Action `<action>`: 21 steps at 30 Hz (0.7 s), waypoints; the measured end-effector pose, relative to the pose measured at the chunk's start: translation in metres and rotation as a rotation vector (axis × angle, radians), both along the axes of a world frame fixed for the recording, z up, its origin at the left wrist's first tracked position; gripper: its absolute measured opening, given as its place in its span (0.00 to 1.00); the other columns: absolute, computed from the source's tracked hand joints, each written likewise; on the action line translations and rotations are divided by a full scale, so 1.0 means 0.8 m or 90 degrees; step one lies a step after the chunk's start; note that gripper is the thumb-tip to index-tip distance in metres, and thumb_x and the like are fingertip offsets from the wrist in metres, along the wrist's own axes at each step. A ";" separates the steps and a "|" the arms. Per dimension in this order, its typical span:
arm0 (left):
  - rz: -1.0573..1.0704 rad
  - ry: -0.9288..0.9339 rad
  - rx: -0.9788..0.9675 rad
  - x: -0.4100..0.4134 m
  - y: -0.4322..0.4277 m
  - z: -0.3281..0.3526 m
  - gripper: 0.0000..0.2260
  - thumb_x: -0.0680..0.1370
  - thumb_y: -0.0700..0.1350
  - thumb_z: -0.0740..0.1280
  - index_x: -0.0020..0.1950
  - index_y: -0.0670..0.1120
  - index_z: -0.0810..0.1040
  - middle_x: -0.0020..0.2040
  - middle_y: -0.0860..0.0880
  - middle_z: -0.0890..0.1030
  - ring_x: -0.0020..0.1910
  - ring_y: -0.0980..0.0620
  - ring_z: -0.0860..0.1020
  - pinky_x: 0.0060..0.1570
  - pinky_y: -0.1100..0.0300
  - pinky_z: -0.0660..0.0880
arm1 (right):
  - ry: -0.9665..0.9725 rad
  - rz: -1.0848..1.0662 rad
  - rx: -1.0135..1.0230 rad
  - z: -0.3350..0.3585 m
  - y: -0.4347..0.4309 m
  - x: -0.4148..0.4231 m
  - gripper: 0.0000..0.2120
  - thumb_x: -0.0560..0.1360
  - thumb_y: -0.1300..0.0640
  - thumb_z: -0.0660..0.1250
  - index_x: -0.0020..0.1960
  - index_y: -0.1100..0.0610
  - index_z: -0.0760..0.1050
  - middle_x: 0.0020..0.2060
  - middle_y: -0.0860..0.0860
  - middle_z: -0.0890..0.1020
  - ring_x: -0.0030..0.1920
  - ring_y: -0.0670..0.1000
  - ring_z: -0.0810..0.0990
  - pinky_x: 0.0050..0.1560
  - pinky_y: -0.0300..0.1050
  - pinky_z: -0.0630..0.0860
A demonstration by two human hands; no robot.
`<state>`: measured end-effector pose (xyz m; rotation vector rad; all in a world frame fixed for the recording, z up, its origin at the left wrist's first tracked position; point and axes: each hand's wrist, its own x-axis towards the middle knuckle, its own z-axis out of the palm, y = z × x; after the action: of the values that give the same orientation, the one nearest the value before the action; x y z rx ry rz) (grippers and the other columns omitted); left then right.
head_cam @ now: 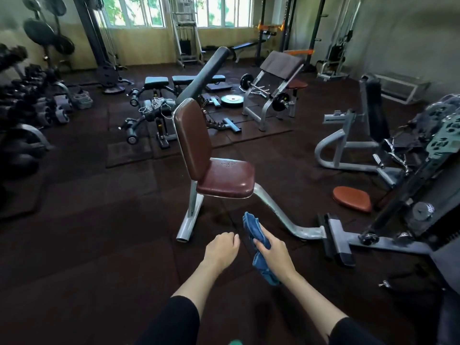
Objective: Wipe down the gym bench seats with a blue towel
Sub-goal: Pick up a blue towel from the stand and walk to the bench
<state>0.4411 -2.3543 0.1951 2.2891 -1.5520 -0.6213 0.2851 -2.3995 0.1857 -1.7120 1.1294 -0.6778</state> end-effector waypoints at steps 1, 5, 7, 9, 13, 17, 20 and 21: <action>0.000 0.000 0.000 0.005 -0.020 -0.002 0.17 0.82 0.51 0.52 0.47 0.43 0.75 0.51 0.44 0.79 0.53 0.43 0.77 0.51 0.52 0.72 | 0.000 0.000 0.000 -0.002 -0.020 0.005 0.24 0.77 0.58 0.65 0.71 0.46 0.66 0.55 0.36 0.76 0.53 0.32 0.75 0.51 0.22 0.67; 0.003 0.011 0.001 0.034 -0.109 -0.011 0.18 0.82 0.51 0.51 0.46 0.43 0.75 0.51 0.44 0.79 0.52 0.43 0.77 0.49 0.53 0.71 | -0.003 0.002 -0.004 -0.011 -0.109 0.032 0.24 0.77 0.58 0.65 0.71 0.46 0.66 0.58 0.36 0.75 0.58 0.34 0.74 0.55 0.23 0.67; 0.008 0.011 0.006 0.053 -0.156 -0.014 0.17 0.82 0.51 0.51 0.47 0.43 0.76 0.51 0.44 0.79 0.52 0.43 0.77 0.50 0.53 0.71 | -0.005 0.005 0.000 -0.015 -0.155 0.049 0.24 0.77 0.58 0.65 0.71 0.46 0.66 0.60 0.38 0.76 0.60 0.36 0.73 0.56 0.25 0.68; 0.018 0.015 0.007 0.070 -0.202 -0.018 0.17 0.82 0.50 0.51 0.47 0.43 0.76 0.52 0.44 0.79 0.53 0.43 0.77 0.51 0.52 0.71 | 0.004 0.013 -0.004 -0.018 -0.201 0.065 0.24 0.77 0.58 0.65 0.71 0.46 0.66 0.60 0.38 0.76 0.61 0.37 0.73 0.55 0.23 0.67; 0.043 0.022 0.009 0.100 -0.278 -0.023 0.16 0.81 0.50 0.52 0.47 0.43 0.76 0.53 0.44 0.79 0.54 0.43 0.77 0.52 0.53 0.71 | 0.031 0.022 -0.011 -0.024 -0.287 0.099 0.24 0.77 0.57 0.65 0.71 0.46 0.66 0.60 0.40 0.77 0.60 0.37 0.73 0.52 0.21 0.66; 0.080 0.033 0.009 0.125 -0.338 -0.035 0.16 0.81 0.50 0.53 0.48 0.43 0.77 0.52 0.44 0.80 0.54 0.44 0.77 0.52 0.53 0.71 | 0.040 0.053 0.000 -0.033 -0.363 0.131 0.24 0.77 0.57 0.65 0.71 0.46 0.66 0.60 0.41 0.76 0.61 0.39 0.74 0.58 0.31 0.69; 0.160 0.072 -0.011 0.145 -0.379 -0.047 0.16 0.82 0.48 0.53 0.49 0.42 0.77 0.52 0.43 0.80 0.54 0.43 0.77 0.53 0.51 0.70 | 0.051 0.077 -0.001 -0.041 -0.422 0.159 0.25 0.77 0.58 0.64 0.72 0.45 0.65 0.60 0.40 0.76 0.60 0.40 0.74 0.58 0.35 0.70; 0.192 0.114 -0.021 0.154 -0.393 -0.053 0.15 0.82 0.46 0.52 0.52 0.41 0.76 0.53 0.42 0.79 0.55 0.42 0.76 0.54 0.50 0.71 | 0.057 0.091 -0.006 -0.043 -0.441 0.169 0.25 0.77 0.59 0.64 0.72 0.46 0.65 0.59 0.40 0.76 0.60 0.41 0.74 0.58 0.34 0.70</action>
<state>0.5640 -2.6690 0.1529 2.3075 -1.1009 -0.6901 0.4200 -2.7524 0.1515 -1.8275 1.0537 -0.5236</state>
